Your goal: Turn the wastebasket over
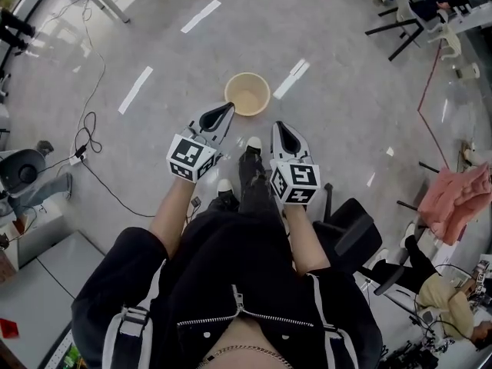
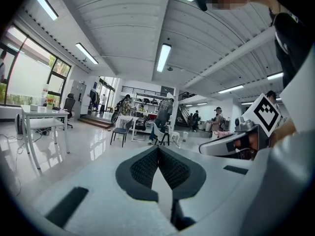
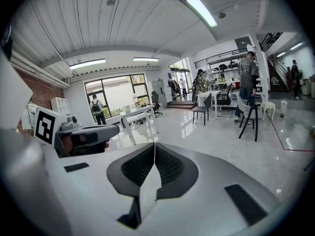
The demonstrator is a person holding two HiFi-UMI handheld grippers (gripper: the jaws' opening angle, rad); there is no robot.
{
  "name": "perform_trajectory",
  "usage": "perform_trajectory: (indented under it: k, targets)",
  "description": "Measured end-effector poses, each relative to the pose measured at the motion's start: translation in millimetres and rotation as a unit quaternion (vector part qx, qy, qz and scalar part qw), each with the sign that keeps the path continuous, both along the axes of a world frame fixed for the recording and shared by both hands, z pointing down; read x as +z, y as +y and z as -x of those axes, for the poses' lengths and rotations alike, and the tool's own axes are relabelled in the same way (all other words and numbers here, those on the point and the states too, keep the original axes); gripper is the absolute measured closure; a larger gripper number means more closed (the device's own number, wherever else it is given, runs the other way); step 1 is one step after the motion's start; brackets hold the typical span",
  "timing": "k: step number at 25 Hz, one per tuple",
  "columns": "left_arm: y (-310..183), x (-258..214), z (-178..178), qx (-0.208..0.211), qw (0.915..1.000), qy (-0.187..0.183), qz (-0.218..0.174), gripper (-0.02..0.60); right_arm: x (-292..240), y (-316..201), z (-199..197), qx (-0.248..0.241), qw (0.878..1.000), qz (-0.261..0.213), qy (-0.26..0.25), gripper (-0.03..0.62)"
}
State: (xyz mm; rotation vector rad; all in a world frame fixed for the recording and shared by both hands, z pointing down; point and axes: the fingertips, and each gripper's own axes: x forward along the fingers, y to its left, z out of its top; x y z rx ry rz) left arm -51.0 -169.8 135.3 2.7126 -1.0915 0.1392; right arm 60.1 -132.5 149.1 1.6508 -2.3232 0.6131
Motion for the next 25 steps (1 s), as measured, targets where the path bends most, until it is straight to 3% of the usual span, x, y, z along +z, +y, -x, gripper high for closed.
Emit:
perform_trajectory:
  k: [6,16,25]
  targets:
    - [-53.3,20.9,-23.9,-0.002,0.9998,-0.005,0.018,0.577,14.3,-59.7,-24.7,-0.009,1.000,0.014,0.000,0.582]
    - [-130.0,62.1,-50.8,0.009,0.9996,-0.022,0.014,0.577,58.4,-139.8,-49.6,-0.024,0.999,0.026,-0.003,0.582]
    - [-139.7,138.4,-58.1,0.013,0.9994,-0.030,0.012,0.577,146.2,-136.8,-64.8,-0.006,0.998,0.054,-0.010,0.582]
